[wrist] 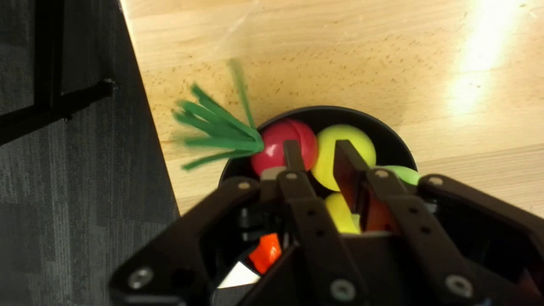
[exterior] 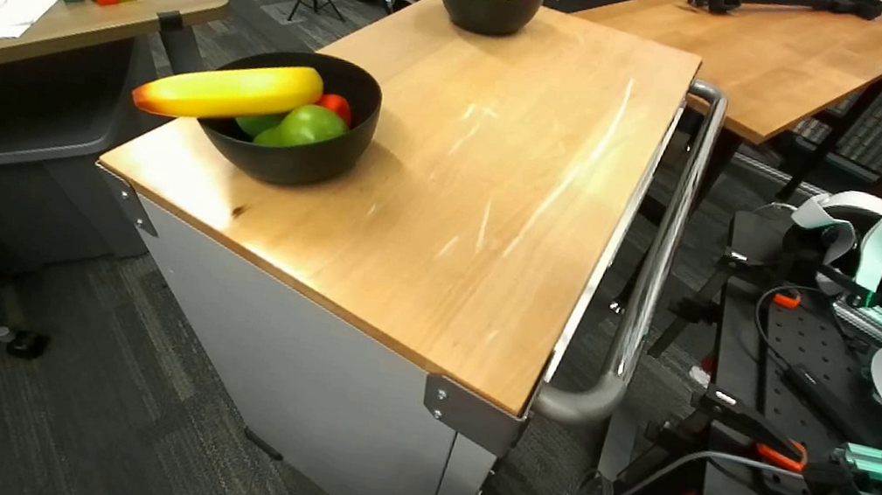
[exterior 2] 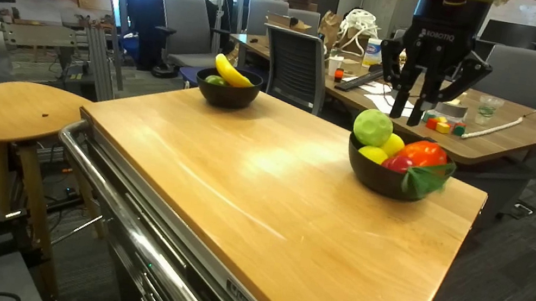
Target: Put the fruits in the bowls
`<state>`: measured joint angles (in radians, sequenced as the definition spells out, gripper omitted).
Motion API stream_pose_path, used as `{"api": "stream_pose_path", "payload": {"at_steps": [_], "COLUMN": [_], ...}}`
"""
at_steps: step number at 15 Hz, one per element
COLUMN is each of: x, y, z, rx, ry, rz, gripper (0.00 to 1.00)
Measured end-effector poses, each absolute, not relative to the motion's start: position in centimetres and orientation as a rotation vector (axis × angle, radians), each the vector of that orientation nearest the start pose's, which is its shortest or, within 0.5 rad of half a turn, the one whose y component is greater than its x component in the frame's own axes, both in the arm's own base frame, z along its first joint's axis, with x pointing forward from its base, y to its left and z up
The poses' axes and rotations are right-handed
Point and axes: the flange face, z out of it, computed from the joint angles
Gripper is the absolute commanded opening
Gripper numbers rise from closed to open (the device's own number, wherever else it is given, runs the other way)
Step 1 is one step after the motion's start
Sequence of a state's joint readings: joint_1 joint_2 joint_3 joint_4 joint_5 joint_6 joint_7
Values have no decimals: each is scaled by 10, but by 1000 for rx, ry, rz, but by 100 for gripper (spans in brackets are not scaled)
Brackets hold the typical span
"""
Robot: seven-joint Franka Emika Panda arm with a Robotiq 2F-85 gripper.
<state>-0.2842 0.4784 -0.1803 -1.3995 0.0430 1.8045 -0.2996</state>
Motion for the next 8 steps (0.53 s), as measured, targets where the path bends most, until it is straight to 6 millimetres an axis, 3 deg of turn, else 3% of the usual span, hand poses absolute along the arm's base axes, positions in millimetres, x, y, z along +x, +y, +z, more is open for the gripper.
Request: {"api": "stream_pose_path", "payload": {"at_steps": [3,5,6,7,8], "x": [612,588,575,561,546], "y": [-285,-282,-281,-279,-279], "z": [446,475,493,511,527], "rx": [-3134,-3118,-3104,-3085,-3070], "ry": [206,62,-22,-104,-183], "rz": [279,375,385,381,365], "gripper": [82,97,100,87,94]}}
